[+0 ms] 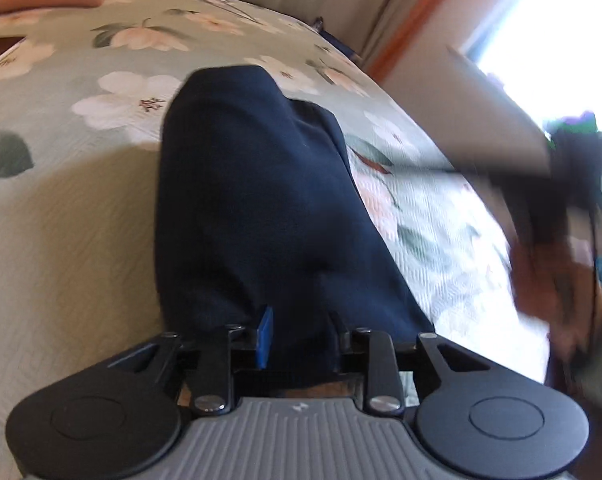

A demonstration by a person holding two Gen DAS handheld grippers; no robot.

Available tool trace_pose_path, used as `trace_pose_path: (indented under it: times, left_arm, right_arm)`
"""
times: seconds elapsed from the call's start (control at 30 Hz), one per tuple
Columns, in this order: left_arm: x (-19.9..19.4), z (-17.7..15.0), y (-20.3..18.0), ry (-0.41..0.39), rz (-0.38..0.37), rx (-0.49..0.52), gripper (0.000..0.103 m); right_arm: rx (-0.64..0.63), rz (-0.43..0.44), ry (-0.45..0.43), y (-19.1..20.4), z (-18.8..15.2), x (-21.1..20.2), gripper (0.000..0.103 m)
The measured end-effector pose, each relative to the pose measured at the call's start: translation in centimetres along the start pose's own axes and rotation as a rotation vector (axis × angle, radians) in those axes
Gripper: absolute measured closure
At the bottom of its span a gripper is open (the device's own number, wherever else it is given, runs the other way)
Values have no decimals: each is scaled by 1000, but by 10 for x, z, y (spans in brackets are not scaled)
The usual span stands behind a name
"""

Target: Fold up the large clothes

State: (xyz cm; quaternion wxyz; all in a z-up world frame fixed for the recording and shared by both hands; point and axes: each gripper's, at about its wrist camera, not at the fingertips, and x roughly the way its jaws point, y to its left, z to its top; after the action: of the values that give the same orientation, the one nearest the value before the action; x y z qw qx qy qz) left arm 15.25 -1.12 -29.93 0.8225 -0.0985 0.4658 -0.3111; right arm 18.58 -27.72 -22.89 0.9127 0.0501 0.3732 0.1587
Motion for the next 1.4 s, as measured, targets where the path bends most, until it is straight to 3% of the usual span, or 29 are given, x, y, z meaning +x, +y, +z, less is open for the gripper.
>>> trace_pose_path:
  times: [0.1,0.13,0.2,0.23,0.4,0.47,0.5,0.57,0.6,0.67,0.73,0.77,0.83,0.9,0.97,1.03,1.1,1.17,1.3,1.33,1.4]
  left_arm:
    - [8,-3,4,1,-14,-30,72]
    - [9,-4,5,-1,-18,-32,72]
    - [9,-6,5,-6,-24,-24,72]
    - [10,-7,8,-12,-38,-28,72]
    - [8,-9,18,-23,-84,-93,73]
    - [5,-10,20,-6,-115,-108,73]
    - [3,-11,20,13,-140,-103,73]
    - [-1,-14,19,23,-131,-74,75]
    - [-2,-15,21,23,-122,-75,80]
    - [1,-17,30,24,-131,-126,88]
    - [2,-17,33,22,-135,-135,90]
    - [1,-18,31,21,-130,-128,90]
    - [-1,-23,28,32,-133,-126,90]
    - [-4,-29,28,64,-157,-126,90]
    - [-8,-36,28,121,-164,-125,89]
    - [-17,-40,30,146,-129,-120,89]
    - [-34,-34,35,104,-141,-156,86]
    - [-50,-18,40,20,-148,-190,75]
    - [-57,16,48,-113,-77,-183,30]
    - [-50,24,52,-126,-43,-181,23]
    - [-33,34,60,-136,-20,-208,23]
  right_arm:
    - [-18,99,60,-6,22,53,85]
    - [-6,76,104,-10,21,72,85]
    - [11,2,168,-21,14,99,103]
    - [21,-15,170,-28,8,103,103]
    - [31,-215,131,-31,4,91,103]
    - [131,-180,128,-42,10,67,101]
    - [176,-112,115,-39,11,53,87]
    - [188,-18,119,-19,3,27,83]
    - [167,8,143,-7,-8,18,84]
    - [119,22,219,14,-36,9,84]
    - [83,-33,324,24,-72,11,84]
    - [118,-54,384,22,-87,14,86]
    - [322,-29,505,-3,-115,11,90]
    - [523,34,509,-29,-126,-6,90]
    - [611,59,502,-46,-127,-21,89]
    - [616,68,453,-52,-120,-33,71]
    - [547,27,381,-53,-107,-39,20]
    - [497,-21,318,-53,-94,-35,18]
    - [512,0,208,-61,-80,-20,15]
    - [522,13,183,-65,-74,-11,14]
    - [516,9,163,-66,-69,4,9]
